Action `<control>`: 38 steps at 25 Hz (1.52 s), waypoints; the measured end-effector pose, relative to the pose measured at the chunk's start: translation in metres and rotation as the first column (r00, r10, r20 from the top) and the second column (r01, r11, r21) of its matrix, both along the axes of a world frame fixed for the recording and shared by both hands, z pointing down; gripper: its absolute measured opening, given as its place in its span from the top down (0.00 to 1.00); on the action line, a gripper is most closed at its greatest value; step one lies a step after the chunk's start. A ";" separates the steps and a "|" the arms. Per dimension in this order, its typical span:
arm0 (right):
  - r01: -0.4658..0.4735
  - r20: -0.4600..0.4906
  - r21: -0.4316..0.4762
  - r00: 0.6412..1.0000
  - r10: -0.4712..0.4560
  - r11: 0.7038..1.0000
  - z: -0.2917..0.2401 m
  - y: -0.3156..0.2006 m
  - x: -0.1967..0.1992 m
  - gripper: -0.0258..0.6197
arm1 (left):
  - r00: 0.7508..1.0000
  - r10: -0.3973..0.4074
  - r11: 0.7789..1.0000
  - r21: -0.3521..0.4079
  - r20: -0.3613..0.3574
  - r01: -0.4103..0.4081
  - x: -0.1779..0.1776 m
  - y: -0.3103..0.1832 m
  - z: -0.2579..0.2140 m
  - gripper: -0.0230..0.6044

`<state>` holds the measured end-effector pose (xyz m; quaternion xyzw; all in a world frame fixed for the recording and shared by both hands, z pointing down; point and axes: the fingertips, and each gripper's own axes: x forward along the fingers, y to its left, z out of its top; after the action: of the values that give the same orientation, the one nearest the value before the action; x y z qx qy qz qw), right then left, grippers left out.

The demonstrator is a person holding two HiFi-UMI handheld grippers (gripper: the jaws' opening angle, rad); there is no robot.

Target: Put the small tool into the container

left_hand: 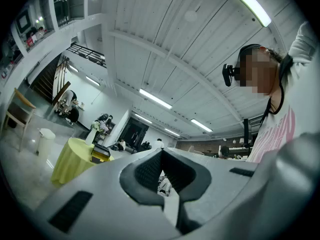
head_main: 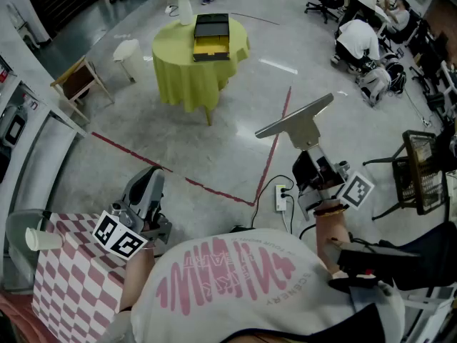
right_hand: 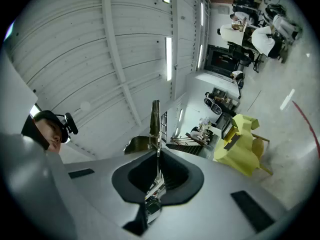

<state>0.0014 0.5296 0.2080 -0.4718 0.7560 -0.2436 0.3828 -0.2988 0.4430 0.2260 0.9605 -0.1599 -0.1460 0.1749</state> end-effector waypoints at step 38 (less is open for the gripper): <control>-0.041 0.006 -0.031 0.999 0.041 0.999 0.038 -0.131 0.138 0.95 | 0.997 0.063 0.997 -0.037 -0.049 -0.065 0.166 -0.152 0.021 0.95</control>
<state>0.1397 0.3990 0.2464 -0.4922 0.7411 -0.2489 0.3829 -0.1331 0.2906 0.2466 0.9578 -0.1275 -0.1599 0.2018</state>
